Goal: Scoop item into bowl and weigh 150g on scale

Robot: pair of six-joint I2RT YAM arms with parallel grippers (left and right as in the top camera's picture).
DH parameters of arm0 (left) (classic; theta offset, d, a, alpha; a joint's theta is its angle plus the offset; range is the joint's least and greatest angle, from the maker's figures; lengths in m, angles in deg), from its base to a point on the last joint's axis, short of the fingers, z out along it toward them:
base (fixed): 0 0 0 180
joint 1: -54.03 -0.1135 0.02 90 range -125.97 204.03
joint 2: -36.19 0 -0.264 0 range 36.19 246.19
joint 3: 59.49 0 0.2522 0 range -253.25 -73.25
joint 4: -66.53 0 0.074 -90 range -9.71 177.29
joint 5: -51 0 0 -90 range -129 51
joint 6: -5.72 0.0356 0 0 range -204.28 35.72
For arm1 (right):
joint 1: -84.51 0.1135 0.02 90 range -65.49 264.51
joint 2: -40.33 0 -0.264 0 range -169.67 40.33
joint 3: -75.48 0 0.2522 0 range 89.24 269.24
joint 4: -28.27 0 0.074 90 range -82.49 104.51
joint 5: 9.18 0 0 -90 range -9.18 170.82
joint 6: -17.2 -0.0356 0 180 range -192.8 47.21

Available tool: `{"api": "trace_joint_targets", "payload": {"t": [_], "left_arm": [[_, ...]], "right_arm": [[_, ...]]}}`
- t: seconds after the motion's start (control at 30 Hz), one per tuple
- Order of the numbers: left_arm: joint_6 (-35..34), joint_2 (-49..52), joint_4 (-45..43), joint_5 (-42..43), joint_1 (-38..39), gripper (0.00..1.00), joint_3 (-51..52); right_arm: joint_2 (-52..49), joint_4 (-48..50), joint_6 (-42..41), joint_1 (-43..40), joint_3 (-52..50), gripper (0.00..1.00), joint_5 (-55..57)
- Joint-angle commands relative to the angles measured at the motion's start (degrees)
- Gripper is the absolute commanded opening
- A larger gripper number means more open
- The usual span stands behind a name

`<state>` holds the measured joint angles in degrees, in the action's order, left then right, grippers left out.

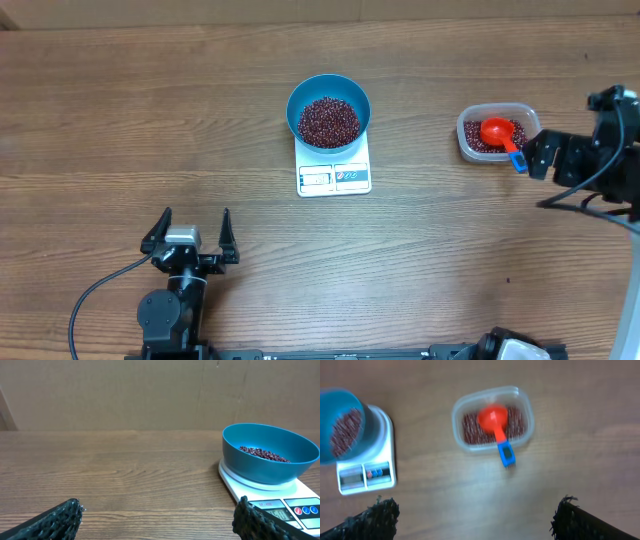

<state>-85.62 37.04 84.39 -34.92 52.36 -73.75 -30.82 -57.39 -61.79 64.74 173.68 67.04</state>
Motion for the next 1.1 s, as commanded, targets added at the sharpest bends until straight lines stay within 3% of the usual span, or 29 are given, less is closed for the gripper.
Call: {"api": "trace_joint_targets", "payload": {"t": [0.0, 0.3, 0.6, 1.07], "left_arm": [[-0.6, -0.6, 0.1, 0.0, -0.6, 1.00, 0.2], [-0.6, -0.6, 0.1, 0.0, -0.6, 0.99, 0.2], [-0.6, -0.6, 0.1, 0.0, -0.6, 1.00, 0.2], [-0.6, -0.6, 0.1, 0.0, -0.6, 1.00, 0.2]], "right_arm": [[2.6, 2.0, 0.4, 0.2, 1.1, 1.00, -3.5], [5.6, 5.2, 0.4, 0.2, -0.7, 1.00, -6.1], [11.6, 17.0, 0.4, 0.2, -12.0, 1.00, -11.9], [19.3, 28.9, -0.5, 0.2, -24.3, 1.00, -12.1]]}}
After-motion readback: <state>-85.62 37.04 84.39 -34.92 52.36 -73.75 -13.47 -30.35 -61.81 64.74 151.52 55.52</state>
